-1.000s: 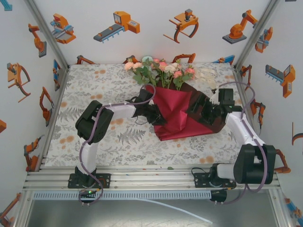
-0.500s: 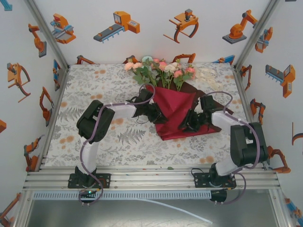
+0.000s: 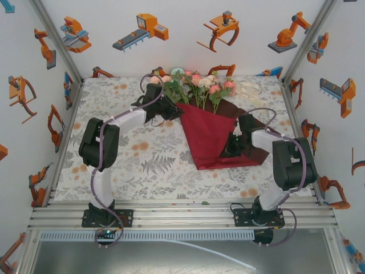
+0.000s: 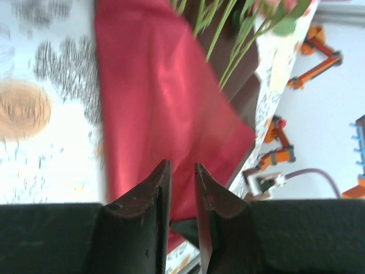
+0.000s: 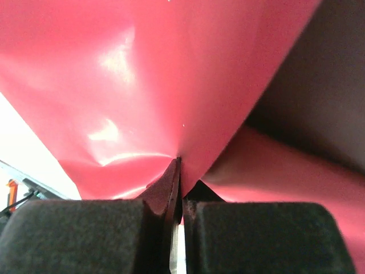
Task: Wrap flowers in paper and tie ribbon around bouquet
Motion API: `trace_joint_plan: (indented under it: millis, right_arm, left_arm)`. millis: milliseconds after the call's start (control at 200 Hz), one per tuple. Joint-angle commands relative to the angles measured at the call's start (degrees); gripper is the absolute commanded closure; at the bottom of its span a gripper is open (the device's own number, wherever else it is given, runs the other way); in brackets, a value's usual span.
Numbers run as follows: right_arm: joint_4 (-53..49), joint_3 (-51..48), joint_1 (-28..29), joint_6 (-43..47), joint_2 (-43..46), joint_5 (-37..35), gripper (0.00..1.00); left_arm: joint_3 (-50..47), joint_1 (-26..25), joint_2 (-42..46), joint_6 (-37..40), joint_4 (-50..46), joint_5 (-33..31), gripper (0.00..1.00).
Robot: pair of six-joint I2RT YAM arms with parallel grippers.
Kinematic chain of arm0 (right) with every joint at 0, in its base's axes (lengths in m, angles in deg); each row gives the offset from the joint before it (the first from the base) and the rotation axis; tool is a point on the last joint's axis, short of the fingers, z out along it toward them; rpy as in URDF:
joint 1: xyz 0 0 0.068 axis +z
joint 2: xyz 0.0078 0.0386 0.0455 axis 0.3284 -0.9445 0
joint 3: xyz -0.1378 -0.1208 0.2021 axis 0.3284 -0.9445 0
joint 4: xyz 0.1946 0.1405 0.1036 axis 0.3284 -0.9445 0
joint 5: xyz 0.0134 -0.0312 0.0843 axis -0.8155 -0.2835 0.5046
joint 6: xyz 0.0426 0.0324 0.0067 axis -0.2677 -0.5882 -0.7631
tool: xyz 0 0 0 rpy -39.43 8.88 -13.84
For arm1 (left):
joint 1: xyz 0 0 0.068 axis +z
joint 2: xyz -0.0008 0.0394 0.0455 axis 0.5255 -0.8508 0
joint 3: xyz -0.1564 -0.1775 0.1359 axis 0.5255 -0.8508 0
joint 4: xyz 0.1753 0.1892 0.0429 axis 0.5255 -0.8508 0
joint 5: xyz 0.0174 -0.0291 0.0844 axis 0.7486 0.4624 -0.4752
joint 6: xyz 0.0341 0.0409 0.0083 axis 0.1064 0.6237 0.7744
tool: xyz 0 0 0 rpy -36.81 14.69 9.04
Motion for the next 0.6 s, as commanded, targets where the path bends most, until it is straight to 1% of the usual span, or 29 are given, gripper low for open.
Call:
trace_joint_plan:
  millis: [0, 75, 200, 305, 401, 526, 561, 596]
  right_arm:
    - [-2.7, 2.6, 0.1, 3.9, -2.3, -6.0, 0.87]
    - [-3.2, 3.0, 0.0, 4.3, -2.4, -5.9, 0.76]
    - [-5.2, 3.9, 0.1, 4.2, -1.0, -6.7, 0.64]
    - [-9.9, 5.8, 0.1, 4.4, 3.9, -9.1, 0.52]
    - [-15.9, 7.5, 0.1, 4.4, 12.7, -12.5, 0.45]
    - [-19.9, 7.8, 0.8, 2.0, 25.8, -15.4, 0.44]
    - [-18.9, 7.6, 2.0, 1.7, 28.8, -14.7, 0.47]
    - [-17.0, 7.6, 3.7, 1.6, 30.7, -13.7, 0.53]
  left_arm:
    - [4.5, 0.0, -5.7, 1.6, -0.2, 0.8, 0.76]
    - [8.5, -0.1, -8.6, 1.5, 0.7, 2.6, 0.77]
    - [12.0, -0.2, -12.4, 1.2, -0.6, 2.0, 0.78]
    - [13.2, 0.1, -15.0, 1.1, -1.5, 1.6, 0.80]
    - [14.6, 0.1, -16.5, 1.3, -2.3, 1.6, 0.80]
    - [15.7, 0.1, -17.8, 1.2, -2.6, 1.1, 0.81]
    - [16.1, 0.1, -18.0, 1.2, -2.6, 1.1, 0.81]
    - [16.3, 0.0, -18.1, 1.2, -2.6, 1.1, 0.81]
